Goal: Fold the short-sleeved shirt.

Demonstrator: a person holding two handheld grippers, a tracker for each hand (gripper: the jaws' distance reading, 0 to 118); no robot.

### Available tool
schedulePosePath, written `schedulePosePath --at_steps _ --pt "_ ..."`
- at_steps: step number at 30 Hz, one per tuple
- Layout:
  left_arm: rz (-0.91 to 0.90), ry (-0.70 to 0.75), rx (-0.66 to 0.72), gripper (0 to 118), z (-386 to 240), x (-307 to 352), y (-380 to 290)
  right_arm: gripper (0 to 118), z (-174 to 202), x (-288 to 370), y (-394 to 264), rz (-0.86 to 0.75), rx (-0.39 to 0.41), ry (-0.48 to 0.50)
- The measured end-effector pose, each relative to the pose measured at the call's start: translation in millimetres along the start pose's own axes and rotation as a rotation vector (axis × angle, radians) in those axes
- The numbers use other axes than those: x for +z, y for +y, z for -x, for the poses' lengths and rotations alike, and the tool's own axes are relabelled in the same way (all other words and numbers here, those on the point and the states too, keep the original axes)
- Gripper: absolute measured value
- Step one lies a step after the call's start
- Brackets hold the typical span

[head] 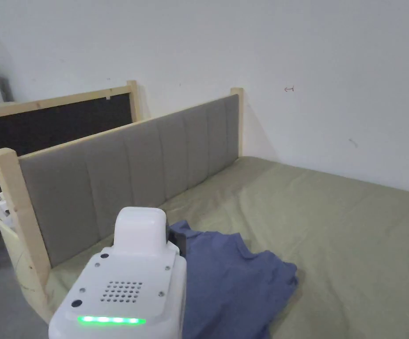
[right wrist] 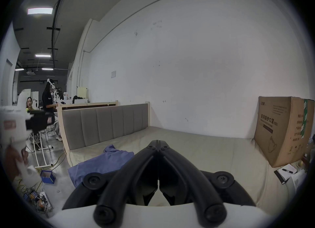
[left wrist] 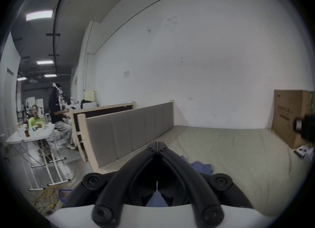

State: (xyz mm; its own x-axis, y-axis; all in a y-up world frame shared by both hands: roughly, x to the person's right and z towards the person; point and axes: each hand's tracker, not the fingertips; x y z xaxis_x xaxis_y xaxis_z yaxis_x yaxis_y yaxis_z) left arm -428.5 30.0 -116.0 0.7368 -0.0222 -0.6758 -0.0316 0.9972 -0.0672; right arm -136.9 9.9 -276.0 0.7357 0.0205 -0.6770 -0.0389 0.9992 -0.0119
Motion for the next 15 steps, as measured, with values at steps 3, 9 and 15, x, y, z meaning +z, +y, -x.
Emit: schedulePosePath --at_steps 3,9,15 --pt "0.142 -0.078 -0.062 0 -4 -71 20 0 -12 -5 -5 0.034 0.005 0.007" --pt "0.853 -0.405 -0.044 0 -21 -244 -65 0 -33 -18 -28 0.152 0.045 -0.035" --pt "1.078 -0.357 -0.178 75 -52 -306 -171 0 -52 -24 -56 0.303 0.065 -0.031"
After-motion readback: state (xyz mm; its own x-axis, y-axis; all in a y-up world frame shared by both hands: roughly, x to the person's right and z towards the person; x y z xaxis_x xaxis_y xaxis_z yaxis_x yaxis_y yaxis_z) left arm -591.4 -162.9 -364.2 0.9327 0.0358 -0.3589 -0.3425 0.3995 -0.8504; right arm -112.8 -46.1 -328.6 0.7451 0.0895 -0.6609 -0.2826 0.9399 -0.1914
